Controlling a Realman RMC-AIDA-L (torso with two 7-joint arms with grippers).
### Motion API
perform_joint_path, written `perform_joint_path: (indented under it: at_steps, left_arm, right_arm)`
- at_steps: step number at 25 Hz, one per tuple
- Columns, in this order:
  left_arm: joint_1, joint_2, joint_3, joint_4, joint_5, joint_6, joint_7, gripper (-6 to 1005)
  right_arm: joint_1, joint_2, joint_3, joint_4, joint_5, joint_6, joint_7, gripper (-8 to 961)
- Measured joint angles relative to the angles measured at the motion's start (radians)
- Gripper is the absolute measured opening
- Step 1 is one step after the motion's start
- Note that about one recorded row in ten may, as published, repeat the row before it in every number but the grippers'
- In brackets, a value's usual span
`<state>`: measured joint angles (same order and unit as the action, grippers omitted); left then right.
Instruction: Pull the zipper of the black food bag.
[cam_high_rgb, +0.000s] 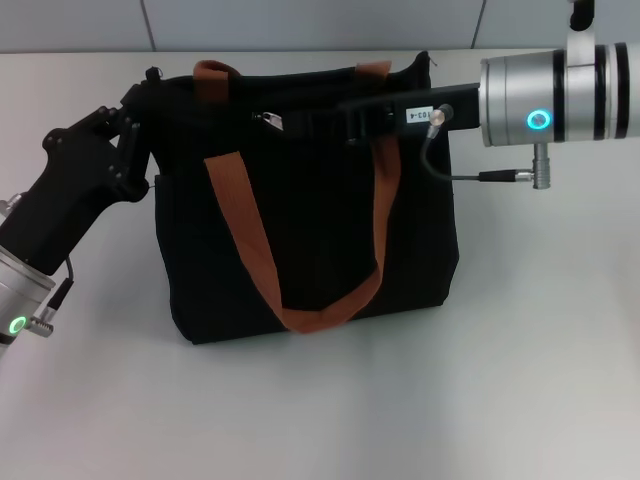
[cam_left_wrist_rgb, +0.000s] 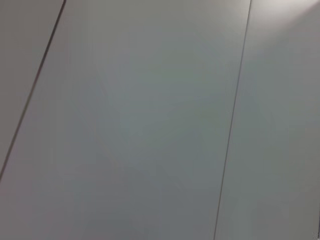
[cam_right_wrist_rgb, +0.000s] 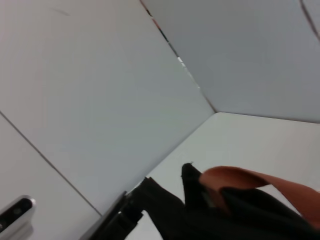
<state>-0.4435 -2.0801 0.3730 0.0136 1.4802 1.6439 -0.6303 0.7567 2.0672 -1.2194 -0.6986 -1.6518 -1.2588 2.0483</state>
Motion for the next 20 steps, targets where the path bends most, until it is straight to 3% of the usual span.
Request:
perform_joint_path:
  at_steps: [11, 20]
  left_arm:
    - [0.000, 0.001, -0.005, 0.000, 0.000, -0.003, 0.000, 50]
    - [0.007, 0.002, -0.031, 0.000, 0.000, -0.005, 0.000, 51]
  right_arm:
    - [-0.011, -0.003, 0.041, -0.001, -0.015, -0.014, 0.006, -2]
    - [-0.051, -0.022, 0.064, -0.018, -0.019, -0.017, 0.021, -1]
